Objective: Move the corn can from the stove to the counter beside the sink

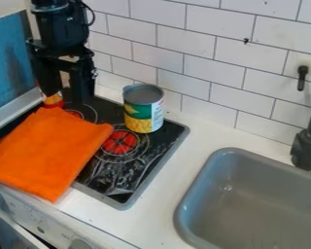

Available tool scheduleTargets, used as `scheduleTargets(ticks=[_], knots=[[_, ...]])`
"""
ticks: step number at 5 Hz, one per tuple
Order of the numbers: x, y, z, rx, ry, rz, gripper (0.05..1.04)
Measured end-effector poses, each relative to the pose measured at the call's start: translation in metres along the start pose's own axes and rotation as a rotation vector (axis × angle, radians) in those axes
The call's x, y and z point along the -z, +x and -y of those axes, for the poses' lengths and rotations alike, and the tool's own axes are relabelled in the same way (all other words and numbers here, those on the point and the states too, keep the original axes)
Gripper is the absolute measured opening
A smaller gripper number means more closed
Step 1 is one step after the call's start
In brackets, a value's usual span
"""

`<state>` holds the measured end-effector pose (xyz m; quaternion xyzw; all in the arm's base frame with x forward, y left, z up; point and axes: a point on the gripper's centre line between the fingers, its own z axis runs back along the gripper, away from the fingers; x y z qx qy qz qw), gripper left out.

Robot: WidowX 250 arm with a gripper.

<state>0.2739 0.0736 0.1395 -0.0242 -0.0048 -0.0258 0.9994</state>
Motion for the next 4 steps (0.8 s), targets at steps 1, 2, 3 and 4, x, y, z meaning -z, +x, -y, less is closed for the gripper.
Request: scheduleTargets(ticks=[1, 2, 3, 4], knots=[[0.009, 0.000, 0.000, -0.001, -0.006, -0.027, 1.000], [0.023, 0.036, -0.005, 0.032, 0.028, -0.008, 1.000], [0.032, 0.075, -0.009, 0.077, 0.066, 0.020, 1.000], [0.044, 0.100, -0.020, 0.086, 0.095, 0.021, 1.000]])
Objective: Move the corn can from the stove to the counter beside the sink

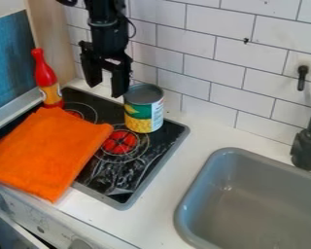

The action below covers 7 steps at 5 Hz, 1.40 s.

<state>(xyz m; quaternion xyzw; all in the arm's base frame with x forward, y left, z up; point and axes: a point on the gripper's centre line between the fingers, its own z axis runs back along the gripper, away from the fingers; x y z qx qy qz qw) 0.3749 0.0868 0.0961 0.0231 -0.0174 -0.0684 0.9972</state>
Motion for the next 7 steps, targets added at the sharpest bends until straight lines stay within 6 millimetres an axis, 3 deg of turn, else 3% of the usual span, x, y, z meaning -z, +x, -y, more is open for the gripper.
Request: scheduleTargets(ticks=[1, 3, 5, 7], knots=[[-0.002, 0.015, -0.010, -0.019, 0.023, -0.021, 1.000], [-0.002, 0.020, -0.018, -0.032, 0.048, -0.034, 1.000], [0.024, 0.025, -0.020, -0.012, 0.050, -0.064, 1.000], [0.031, 0.028, 0.008, 0.050, -0.114, -0.029, 1.000]])
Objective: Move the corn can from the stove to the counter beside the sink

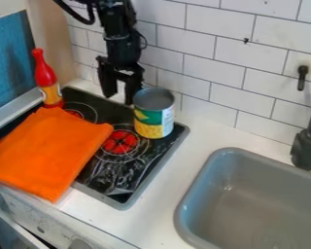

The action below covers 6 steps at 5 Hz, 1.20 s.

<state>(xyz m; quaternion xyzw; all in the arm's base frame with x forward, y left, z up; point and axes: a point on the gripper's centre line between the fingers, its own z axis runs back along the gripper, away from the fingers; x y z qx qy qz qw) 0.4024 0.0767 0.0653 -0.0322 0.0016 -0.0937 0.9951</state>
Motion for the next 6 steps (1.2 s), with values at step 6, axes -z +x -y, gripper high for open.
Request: scheduleTargets(ticks=[6], knots=[[-0.014, -0.020, 0.068, 0.017, 0.024, 0.043, 1.000]])
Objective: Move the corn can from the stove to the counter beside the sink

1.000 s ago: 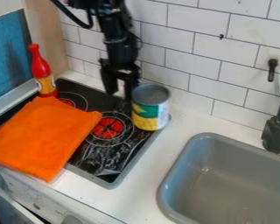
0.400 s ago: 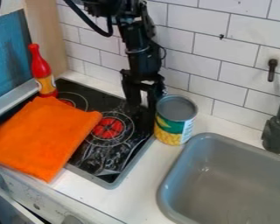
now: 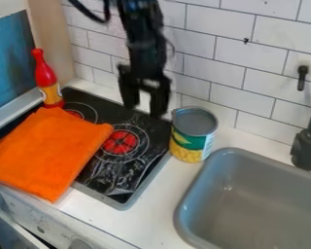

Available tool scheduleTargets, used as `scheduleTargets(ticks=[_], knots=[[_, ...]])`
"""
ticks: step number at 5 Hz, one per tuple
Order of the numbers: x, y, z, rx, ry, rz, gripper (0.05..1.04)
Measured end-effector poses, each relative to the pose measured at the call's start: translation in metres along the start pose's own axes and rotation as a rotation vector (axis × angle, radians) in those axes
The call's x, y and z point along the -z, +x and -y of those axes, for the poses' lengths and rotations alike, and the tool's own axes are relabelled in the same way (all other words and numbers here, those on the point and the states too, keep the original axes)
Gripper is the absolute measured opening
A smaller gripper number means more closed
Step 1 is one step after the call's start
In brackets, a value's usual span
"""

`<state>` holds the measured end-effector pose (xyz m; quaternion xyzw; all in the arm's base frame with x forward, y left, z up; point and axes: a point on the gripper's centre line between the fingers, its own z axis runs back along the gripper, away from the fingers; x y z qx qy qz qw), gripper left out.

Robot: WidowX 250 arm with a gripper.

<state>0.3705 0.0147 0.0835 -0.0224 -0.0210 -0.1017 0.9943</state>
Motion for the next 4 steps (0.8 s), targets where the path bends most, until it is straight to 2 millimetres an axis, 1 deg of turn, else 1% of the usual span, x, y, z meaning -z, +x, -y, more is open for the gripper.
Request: scheduleTargets(ticks=[1, 2, 3, 4], knots=[[-0.031, -0.014, -0.008, -0.023, 0.094, 0.045, 1.000], [-0.045, -0.030, -0.010, -0.020, 0.091, 0.020, 1.000], [-0.058, -0.057, -0.022, -0.073, 0.085, -0.012, 1.000], [-0.073, -0.078, -0.023, -0.120, 0.073, -0.074, 1.000]])
